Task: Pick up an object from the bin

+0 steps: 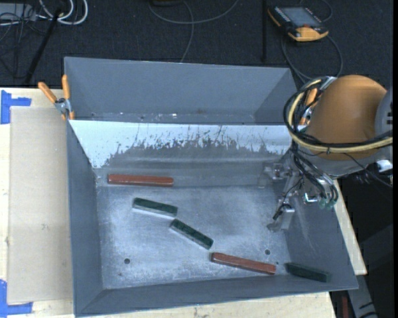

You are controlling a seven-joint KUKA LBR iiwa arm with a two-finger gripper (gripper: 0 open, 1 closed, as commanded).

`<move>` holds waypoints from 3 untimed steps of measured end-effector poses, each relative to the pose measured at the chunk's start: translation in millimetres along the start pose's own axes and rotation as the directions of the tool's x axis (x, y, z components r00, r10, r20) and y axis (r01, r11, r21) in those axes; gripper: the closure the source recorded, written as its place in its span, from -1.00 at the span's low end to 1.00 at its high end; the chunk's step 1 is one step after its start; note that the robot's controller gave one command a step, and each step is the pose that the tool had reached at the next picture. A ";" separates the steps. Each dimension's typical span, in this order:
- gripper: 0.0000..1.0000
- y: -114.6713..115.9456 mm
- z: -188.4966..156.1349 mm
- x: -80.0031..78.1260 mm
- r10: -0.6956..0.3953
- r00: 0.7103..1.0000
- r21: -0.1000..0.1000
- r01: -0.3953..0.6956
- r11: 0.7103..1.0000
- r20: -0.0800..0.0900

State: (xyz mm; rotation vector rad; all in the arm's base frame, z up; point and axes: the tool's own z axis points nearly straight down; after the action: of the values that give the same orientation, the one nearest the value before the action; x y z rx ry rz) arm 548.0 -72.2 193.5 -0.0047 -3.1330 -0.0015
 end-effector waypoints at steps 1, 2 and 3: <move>-1.00 51.3 128.0 39.5 -0.035 0.999 0.000 0.035 0.999 -0.001; -1.00 106.7 122.0 73.5 -0.009 1.000 0.000 0.009 1.000 0.027; 1.00 104.7 124.7 77.6 -0.011 1.000 0.001 0.011 1.000 0.008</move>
Offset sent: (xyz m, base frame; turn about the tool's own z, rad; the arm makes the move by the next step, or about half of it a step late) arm -0.0378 0.0500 -0.1235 -0.0322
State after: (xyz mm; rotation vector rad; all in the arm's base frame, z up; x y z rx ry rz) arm 469.6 32.9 69.5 0.0118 -3.1410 0.0000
